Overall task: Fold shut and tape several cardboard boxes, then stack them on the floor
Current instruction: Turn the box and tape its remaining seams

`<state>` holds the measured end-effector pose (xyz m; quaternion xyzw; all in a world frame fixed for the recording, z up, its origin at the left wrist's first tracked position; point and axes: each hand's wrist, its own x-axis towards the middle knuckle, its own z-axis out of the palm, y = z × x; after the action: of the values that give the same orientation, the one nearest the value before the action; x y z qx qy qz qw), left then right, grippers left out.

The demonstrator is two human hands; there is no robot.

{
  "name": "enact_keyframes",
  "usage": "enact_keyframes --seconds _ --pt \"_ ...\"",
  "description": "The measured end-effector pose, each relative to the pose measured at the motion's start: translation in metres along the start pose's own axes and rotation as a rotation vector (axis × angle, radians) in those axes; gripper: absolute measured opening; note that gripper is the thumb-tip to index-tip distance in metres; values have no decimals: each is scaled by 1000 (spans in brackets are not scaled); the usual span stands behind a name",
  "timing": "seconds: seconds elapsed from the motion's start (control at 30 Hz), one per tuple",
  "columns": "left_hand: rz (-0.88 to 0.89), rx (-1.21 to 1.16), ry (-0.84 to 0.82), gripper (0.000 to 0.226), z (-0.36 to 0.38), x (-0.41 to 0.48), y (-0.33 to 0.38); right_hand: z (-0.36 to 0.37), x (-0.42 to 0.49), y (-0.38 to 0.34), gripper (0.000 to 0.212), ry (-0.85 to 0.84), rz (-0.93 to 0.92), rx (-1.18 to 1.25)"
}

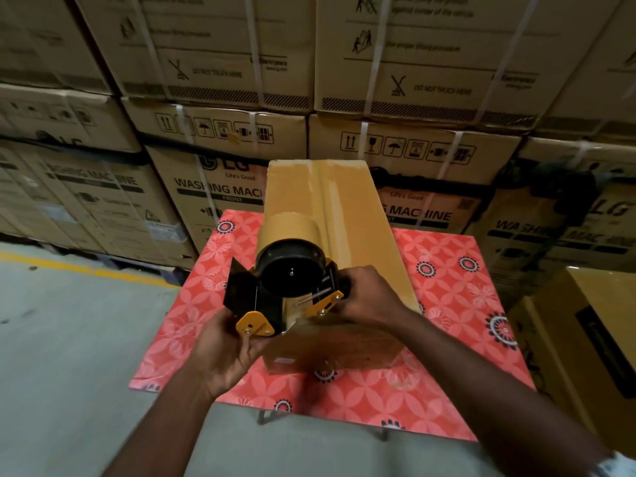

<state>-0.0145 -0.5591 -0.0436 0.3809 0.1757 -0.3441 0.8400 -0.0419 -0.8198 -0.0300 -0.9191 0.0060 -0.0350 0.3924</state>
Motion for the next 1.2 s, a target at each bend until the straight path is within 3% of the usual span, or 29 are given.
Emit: enact_keyframes --seconds 0.1,0.23,0.37,0.53,0.73,0.9,1.07,1.2 --pt "24 162 112 34 -2 1 -6 4 0 0 29 7 -19 -99" --pt "45 314 195 31 -10 6 -6 4 1 1 26 -10 -30 -124" --pt "215 485 213 34 -11 0 -8 5 1 1 37 -52 -64 -156" --pt "429 691 334 20 -23 2 8 2 -2 5 25 -68 -76 -224" --pt "456 794 307 13 -42 10 11 -8 -4 13 25 -55 -72 -358" --pt "384 680 315 20 -46 28 -18 -4 -4 16 23 -50 -58 -390" --pt "129 369 380 23 -44 37 -55 -1 -4 21 23 -33 -56 -396" --pt "166 447 422 10 -58 38 -55 -1 -5 23 24 -23 -71 -391"
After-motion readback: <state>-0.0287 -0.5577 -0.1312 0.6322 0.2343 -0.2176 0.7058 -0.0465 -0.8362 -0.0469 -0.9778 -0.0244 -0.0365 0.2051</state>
